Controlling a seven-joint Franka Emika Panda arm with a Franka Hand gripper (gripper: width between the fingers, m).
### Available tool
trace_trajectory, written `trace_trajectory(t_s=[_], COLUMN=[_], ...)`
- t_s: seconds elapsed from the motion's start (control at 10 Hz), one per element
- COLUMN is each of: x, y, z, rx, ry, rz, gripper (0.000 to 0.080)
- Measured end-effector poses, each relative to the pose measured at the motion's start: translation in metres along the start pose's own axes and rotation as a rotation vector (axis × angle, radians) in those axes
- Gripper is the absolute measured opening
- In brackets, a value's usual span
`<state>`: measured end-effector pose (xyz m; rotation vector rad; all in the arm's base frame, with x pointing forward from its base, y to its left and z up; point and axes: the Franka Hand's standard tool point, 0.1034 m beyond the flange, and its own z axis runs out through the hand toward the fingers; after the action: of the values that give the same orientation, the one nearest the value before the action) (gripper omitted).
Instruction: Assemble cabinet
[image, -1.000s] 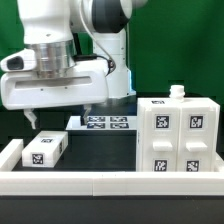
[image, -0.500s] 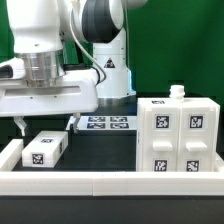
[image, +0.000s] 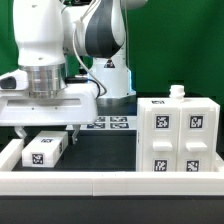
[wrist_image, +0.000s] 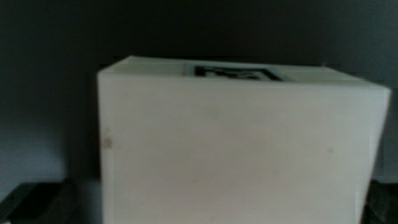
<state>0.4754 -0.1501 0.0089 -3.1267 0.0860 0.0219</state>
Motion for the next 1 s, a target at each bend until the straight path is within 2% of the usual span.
trace_trajectory(t_s=[0.1,0.2,0.8,0.9,1.0], x=[0.001,0.002,0.003,0.007,0.012], y=[0.0,-0.001,-0.005,-0.016,-0.04], z=[0.001,0.002,0.001,-0.009,-0.032], rx=[-0.005,-0.006,-0.007,-0.003,0.01], ry=[0.008,0.01,0.011,0.021,0.031], rz=[-0.002,-0.005,-0.012,-0.01,-0.01], gripper=[0.0711,0.0564,0.0564,0.0564,0.0564])
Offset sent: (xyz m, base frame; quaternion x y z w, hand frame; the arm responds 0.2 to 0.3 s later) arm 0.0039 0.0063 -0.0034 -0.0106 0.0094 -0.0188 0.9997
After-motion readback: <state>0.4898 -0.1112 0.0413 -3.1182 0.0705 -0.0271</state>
